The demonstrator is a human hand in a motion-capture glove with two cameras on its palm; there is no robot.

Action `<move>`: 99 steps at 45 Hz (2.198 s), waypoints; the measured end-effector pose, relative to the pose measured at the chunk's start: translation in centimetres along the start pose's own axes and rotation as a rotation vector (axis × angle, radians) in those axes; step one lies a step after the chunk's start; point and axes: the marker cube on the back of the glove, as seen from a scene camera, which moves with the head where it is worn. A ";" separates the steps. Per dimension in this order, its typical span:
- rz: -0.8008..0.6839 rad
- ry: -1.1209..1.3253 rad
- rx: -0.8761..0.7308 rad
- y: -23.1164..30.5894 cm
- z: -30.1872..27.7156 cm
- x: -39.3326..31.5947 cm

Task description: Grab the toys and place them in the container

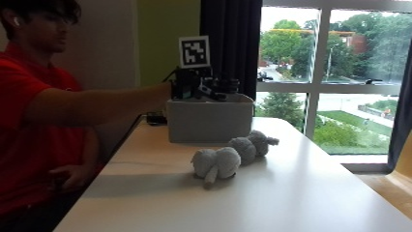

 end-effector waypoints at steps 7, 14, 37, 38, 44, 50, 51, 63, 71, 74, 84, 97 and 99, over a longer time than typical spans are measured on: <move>0.044 0.056 -0.129 1.6 5.9 8.3; 0.252 0.003 -0.195 1.5 11.2 12.1; 0.138 0.056 -0.289 0.9 17.3 10.9; 0.138 0.066 -0.271 0.9 17.3 11.0; 0.189 0.117 -0.144 0.7 17.1 11.1; 0.225 0.077 -0.097 1.1 16.4 12.1; 0.227 0.077 -0.096 1.1 16.3 12.3; 0.249 0.045 0.016 0.6 8.1 11.9; 0.158 0.015 0.149 -1.1 -1.1 7.3; 0.065 -0.027 0.160 -1.6 -4.0 3.5; -0.159 -0.023 0.173 -2.6 -7.8 -9.6; -0.272 -0.026 0.069 -3.6 -4.0 -19.3; -0.291 -0.034 0.029 -3.6 -3.4 -19.4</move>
